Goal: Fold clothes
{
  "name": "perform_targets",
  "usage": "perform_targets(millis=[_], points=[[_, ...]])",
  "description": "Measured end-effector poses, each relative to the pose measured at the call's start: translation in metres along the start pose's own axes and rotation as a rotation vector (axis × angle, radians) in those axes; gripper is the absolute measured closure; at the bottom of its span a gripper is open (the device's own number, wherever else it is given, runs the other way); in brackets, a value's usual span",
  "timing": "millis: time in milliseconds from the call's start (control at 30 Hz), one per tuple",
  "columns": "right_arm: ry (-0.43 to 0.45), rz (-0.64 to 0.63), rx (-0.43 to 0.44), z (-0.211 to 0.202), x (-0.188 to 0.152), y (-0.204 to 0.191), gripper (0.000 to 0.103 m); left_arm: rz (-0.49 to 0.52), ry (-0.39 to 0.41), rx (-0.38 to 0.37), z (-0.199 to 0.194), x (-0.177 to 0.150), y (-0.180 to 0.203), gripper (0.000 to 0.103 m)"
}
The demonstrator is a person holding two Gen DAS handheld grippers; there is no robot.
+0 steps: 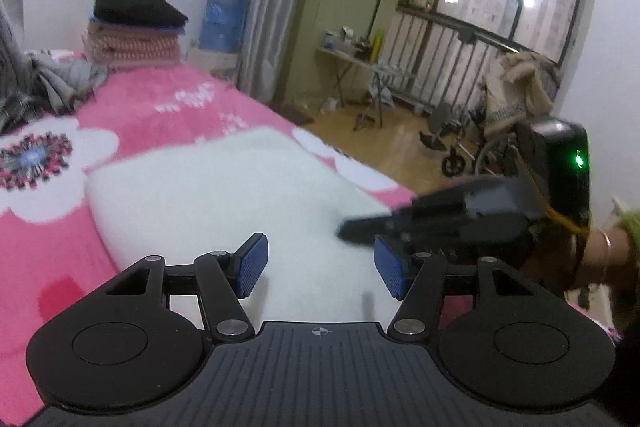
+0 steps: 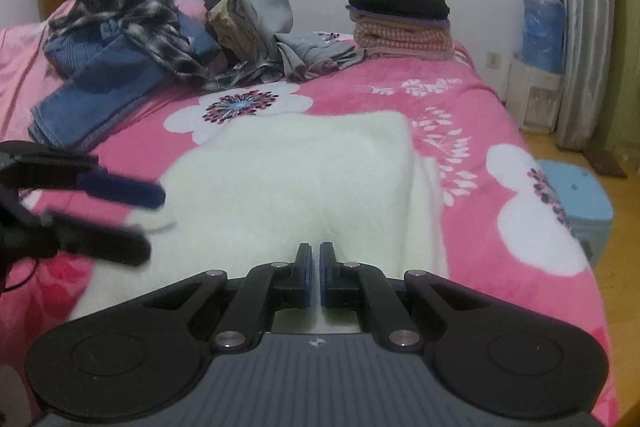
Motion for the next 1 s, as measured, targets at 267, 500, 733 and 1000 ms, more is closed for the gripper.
perform_targets(millis=[267,500,733,1000], points=[[-0.014,0.016,0.007,0.0,0.001,0.0,0.101,-0.064,-0.078,0.144,0.02,-0.003,-0.023,0.042],[-0.033,0.033,0.014,0.001,0.002,0.002,0.101,-0.029,-0.11,0.186,0.025,-0.004,-0.014,0.03],[-0.044,0.033,0.013,0.001,0.004,0.001,0.1,-0.062,-0.112,0.185,0.023,0.0,-0.014,0.029],[-0.044,0.017,0.006,0.001,0.004,-0.001,0.1,-0.074,-0.089,0.213,0.018,0.011,-0.014,0.014]])
Point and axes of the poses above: each gripper's, at about its wrist camera, not at the fingertips, and z roughly the way its jaws point, y to its right, x to its top, the point moved 5 cm from there along z, roughly the way its jaws point, and after that the axes turned 12 degrees about -x, right-handed, at the moved point
